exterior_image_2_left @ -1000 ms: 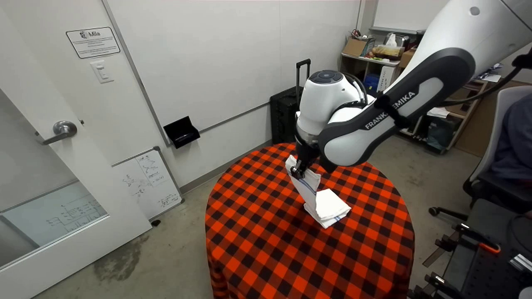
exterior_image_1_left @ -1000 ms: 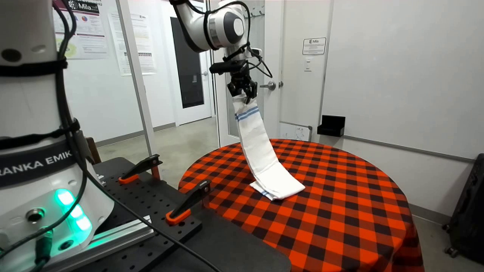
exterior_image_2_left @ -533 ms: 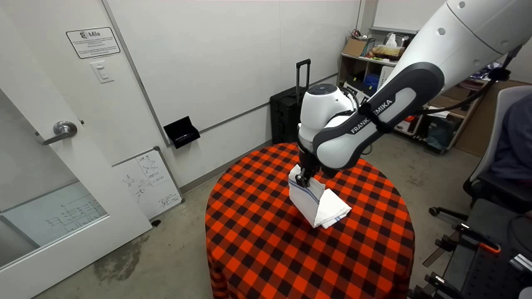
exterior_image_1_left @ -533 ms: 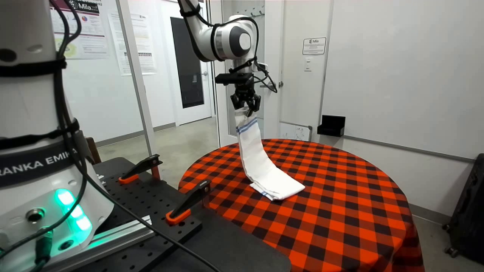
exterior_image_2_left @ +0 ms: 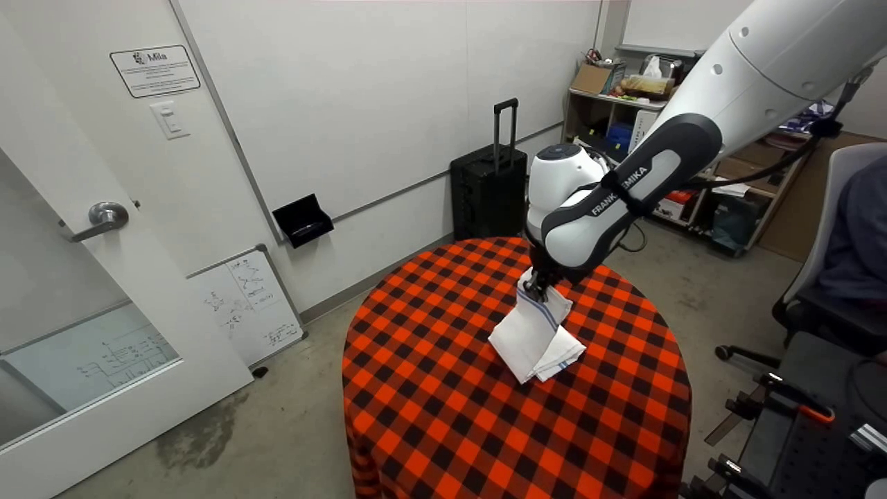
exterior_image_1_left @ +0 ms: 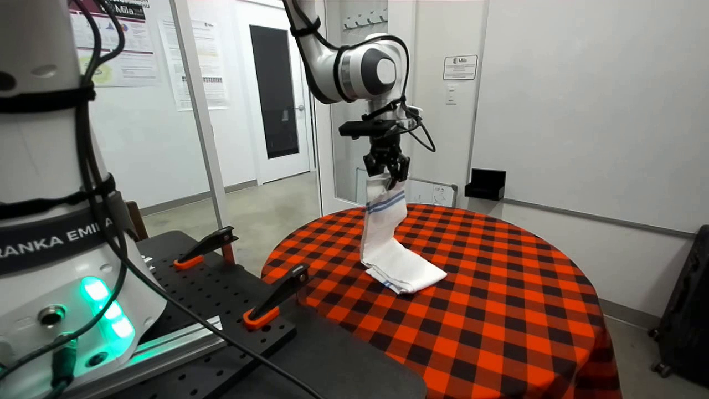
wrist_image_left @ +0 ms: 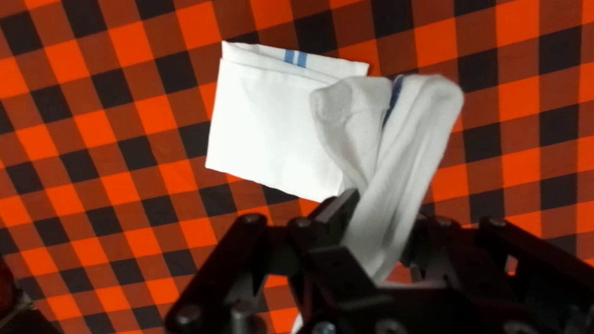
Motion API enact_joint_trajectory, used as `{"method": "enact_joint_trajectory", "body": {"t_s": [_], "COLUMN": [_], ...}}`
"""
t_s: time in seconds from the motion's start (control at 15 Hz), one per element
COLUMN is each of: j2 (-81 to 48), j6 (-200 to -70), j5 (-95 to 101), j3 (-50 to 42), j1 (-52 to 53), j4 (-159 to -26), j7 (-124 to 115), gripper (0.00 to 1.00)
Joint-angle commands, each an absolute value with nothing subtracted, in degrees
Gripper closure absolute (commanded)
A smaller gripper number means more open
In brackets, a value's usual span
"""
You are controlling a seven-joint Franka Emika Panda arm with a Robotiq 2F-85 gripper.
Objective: Fold the dishcloth four times
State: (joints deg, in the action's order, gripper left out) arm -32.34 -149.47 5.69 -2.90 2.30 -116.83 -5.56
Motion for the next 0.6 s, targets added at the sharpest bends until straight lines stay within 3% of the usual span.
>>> {"method": "enact_joint_trajectory", "body": {"t_s": [0.0, 0.53], "j2": [-31.4, -31.2], "j6": [-148.1, -148.1], "j5": [6.8, 10.5], "j3": [-6.2, -12.3], "j1": [1.6, 1.7], "j4": [-118.0, -121.1], "j7": [-6.2, -7.6], "gripper": [0.97, 0.97]}}
